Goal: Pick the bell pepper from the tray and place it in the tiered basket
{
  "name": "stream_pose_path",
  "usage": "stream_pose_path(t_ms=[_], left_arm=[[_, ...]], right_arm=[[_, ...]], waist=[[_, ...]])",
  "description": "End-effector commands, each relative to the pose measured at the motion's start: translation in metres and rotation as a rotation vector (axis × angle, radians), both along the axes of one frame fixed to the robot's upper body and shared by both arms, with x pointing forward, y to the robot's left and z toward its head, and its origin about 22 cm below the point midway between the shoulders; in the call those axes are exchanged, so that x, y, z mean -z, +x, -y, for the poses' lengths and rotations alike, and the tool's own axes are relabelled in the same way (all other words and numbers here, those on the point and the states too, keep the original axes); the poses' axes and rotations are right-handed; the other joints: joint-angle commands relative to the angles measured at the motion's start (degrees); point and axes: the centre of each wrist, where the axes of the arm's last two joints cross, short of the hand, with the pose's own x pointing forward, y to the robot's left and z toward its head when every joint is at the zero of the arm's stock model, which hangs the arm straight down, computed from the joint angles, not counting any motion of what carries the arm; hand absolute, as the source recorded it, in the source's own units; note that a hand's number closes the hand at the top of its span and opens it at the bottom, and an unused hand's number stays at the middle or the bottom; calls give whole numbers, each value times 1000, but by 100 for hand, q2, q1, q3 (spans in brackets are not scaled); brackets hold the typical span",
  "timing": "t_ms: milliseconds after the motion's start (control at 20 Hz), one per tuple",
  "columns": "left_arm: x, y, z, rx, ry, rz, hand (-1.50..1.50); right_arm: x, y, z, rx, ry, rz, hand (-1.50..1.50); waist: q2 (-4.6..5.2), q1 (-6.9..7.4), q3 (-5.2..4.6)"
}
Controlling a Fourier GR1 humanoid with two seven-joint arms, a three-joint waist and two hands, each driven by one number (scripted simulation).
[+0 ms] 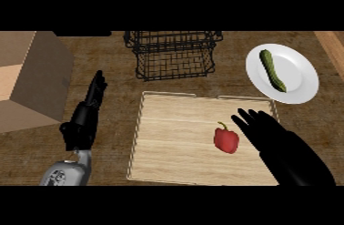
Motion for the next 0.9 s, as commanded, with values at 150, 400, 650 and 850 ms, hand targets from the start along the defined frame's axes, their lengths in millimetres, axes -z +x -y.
stream_pose_path(t_ms=[150,400,650,850], left_arm=[[16,-6,10,-11,5,1,0],[-5,1,12,1,8,-2,0],[-12,-1,0,-2,-1,5,0],[-4,17,-1,0,-2,10,0]], right_arm=[[7,15,-19,4,3,-44,-150],[6,6,-30,-4,-17,-44,-150],[19,27,-6,4,-22,-58,-150],[36,10,-23,-5,-9,-64,-150]], waist=[[3,12,-1],[-2,0,-1],[0,4,0],[2,-20,-1]])
